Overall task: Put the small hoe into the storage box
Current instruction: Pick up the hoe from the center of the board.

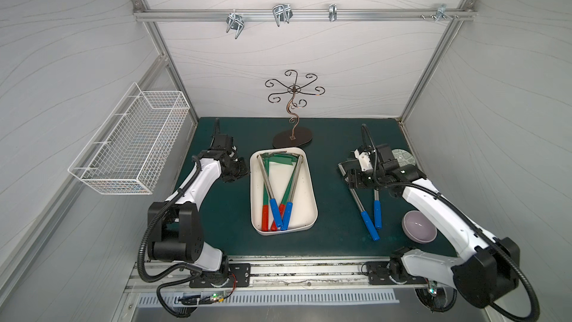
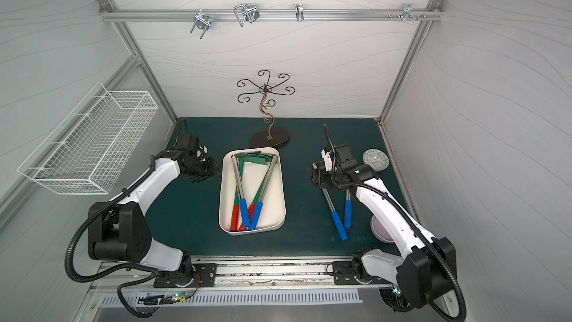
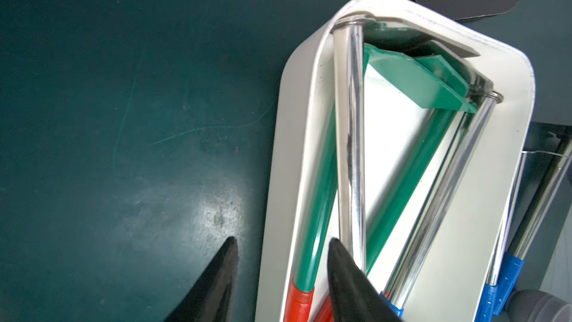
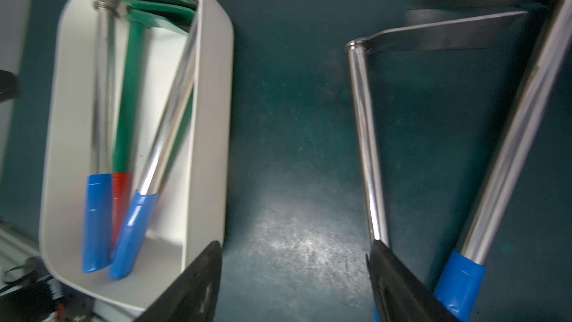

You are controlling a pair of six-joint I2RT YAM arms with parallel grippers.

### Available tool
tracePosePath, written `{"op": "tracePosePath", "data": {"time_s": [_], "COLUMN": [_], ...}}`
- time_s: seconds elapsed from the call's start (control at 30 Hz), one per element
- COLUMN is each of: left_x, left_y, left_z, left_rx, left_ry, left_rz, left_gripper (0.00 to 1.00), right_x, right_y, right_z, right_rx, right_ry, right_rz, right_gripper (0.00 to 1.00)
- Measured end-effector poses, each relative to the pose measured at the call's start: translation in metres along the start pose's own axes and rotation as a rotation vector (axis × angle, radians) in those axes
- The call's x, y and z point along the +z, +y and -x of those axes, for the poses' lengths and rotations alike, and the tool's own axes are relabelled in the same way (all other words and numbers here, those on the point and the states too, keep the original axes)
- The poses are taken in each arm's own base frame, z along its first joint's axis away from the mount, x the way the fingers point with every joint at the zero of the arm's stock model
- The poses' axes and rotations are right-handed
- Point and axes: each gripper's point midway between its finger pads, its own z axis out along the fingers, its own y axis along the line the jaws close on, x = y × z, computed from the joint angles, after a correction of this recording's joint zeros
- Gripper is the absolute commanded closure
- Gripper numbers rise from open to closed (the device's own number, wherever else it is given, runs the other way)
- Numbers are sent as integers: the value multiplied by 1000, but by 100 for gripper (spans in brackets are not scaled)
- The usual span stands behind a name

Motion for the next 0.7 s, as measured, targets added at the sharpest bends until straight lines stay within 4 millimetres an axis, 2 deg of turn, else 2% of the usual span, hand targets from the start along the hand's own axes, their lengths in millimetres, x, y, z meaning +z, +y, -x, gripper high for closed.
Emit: {"op": "tracePosePath", "data": {"time_s": [0.17, 0.37, 0.7], "left_x": [-1, 0, 1], "left_y": [-2, -1, 1], "left_z": [4, 5, 3], "left_rx": [-9, -14, -21], "left_ry": [-10, -12, -7], "left_rz": [-32, -41, -46], "left_gripper": [51, 51, 52], "right_x": [28, 68, 107], "right_y": [-24, -42, -58], "right_z": [-5, -15, 8], "right_rx": [0, 12, 2], "right_ry": [69, 184, 213], "right_rz": [-110, -193, -291], "right_gripper": [24, 21, 20]}}
